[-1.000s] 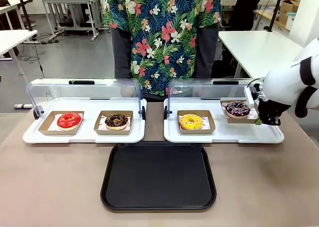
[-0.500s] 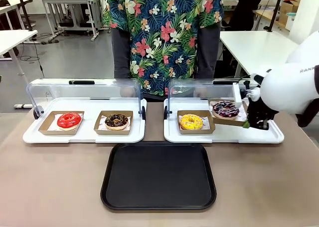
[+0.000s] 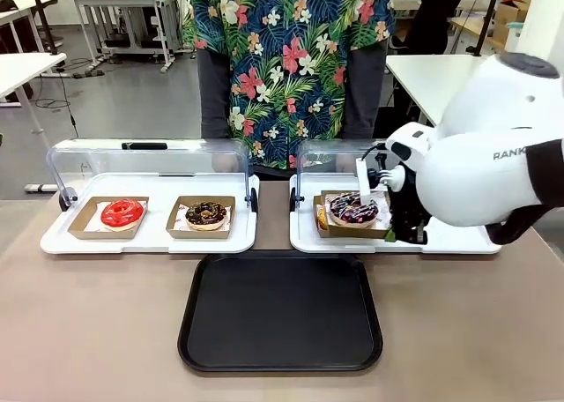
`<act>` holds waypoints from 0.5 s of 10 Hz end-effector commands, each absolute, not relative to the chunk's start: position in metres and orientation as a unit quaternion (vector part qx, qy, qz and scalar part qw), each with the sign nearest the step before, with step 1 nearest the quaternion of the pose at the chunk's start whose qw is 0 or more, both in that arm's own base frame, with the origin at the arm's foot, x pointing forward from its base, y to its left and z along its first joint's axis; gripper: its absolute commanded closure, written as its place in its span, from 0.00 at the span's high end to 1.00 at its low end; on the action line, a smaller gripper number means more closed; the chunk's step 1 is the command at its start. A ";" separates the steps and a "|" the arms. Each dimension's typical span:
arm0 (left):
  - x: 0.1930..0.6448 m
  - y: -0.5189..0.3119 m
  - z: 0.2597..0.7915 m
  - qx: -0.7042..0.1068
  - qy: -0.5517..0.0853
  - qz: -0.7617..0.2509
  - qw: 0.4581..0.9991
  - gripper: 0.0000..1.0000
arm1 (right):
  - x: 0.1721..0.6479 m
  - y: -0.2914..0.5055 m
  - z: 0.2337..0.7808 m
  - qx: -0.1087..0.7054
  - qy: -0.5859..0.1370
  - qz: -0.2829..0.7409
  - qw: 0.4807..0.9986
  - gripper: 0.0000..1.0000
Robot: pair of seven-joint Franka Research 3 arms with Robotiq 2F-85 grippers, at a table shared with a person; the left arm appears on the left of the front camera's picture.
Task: Move the fourth donut from the left to the tray.
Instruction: Pick up the Paper togo box containing the Donut indicated by the person and place it on the Handle tray.
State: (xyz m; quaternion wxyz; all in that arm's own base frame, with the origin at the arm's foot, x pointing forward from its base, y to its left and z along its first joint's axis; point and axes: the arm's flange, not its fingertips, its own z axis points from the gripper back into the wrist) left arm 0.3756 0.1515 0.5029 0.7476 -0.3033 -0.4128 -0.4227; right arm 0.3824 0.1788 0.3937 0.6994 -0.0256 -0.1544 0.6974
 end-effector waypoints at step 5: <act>0.375 0.150 0.506 -0.309 -0.415 -0.418 0.747 1.00 | 0.387 0.168 0.398 -0.032 -0.158 0.689 0.706 0.02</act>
